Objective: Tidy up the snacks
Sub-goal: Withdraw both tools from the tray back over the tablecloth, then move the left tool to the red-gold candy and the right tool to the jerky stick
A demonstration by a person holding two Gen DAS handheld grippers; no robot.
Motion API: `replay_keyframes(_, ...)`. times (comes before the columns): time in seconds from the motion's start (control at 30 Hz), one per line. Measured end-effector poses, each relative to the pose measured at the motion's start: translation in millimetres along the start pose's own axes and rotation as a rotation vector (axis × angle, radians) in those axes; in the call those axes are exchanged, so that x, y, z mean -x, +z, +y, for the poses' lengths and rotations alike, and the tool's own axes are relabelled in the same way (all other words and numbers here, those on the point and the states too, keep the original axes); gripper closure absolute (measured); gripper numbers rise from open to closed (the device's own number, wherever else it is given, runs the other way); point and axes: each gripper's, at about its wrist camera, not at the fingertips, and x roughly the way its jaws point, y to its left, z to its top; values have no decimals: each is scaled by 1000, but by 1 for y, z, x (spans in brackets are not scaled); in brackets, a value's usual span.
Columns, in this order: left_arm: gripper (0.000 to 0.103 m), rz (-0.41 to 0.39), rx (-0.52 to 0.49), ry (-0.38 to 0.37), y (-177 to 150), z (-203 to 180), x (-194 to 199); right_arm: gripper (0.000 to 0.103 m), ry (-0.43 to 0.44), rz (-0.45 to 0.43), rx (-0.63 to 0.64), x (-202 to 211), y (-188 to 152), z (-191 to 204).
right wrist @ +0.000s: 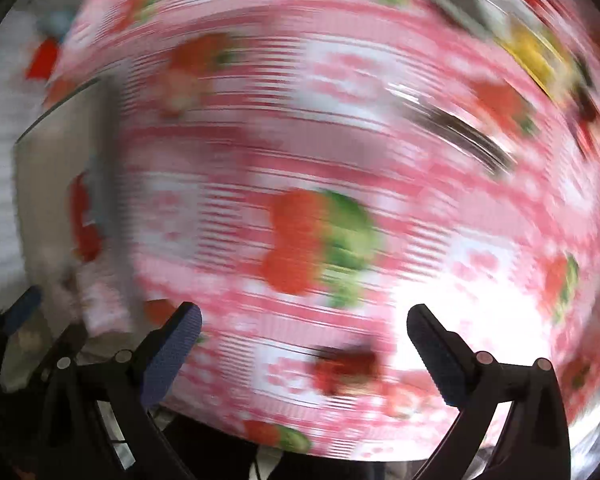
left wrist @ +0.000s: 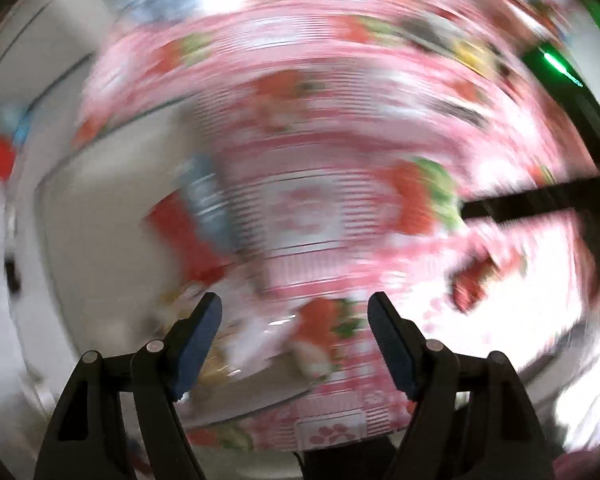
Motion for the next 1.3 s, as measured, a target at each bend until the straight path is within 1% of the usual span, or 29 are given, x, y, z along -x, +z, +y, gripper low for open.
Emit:
replay_keyframes(0.13,24,-32,-288,10,3,-78,-10,0,-14,8,-152,-5,-20,-67)
replay_keyframes(0.2,24,-40,-393,7,4,-113,-19,0,-20,16,-208,-7,-31,-94)
replay_keyframes(0.27,24,-28,-446,-6,7,-139,-32,0,-27,20,-248,-9,-42,-117)
replay_keyframes(0.4,24,16,-499,-42,10,-173,-58,0,-24,35,-301,-14,-62,-149)
replay_keyframes(0.47,24,36,-539,-28,7,-185,-70,0,-22,42,-312,-16,-70,-160)
replay_keyframes(0.53,24,43,-565,12,5,-191,-81,0,-21,49,-317,-19,-75,-167)
replay_keyframes(0.63,24,44,-526,47,12,-184,-90,0,-15,50,-317,-21,-78,-174)
replay_keyframes(0.73,24,53,-442,106,27,-157,-100,0,-8,43,-306,-23,-76,-179)
replay_keyframes(0.77,20,59,-406,110,33,-146,-103,0,-5,42,-301,-23,-74,-184)
replay_keyframes(0.8,19,67,-353,104,40,-131,-104,0,-2,40,-293,-22,-73,-181)
replay_keyframes(0.87,19,77,-280,119,51,-109,-106,0,1,35,-278,-19,-57,-177)
replay_keyframes(0.9,19,80,-246,125,55,-97,-106,0,-2,32,-262,-18,-55,-174)
replay_keyframes(1.0,19,100,-146,91,62,-67,-104,0,-18,28,-206,-21,-44,-156)
replay_keyframes(1.17,19,133,-8,28,57,-42,-104,0,-48,12,-96,-23,-18,-116)
replay_keyframes(1.23,19,137,17,19,48,-30,-102,0,-37,-2,-70,-20,-5,-103)
replay_keyframes(1.3,19,135,33,21,34,-26,-101,0,-35,-30,-55,-13,11,-91)
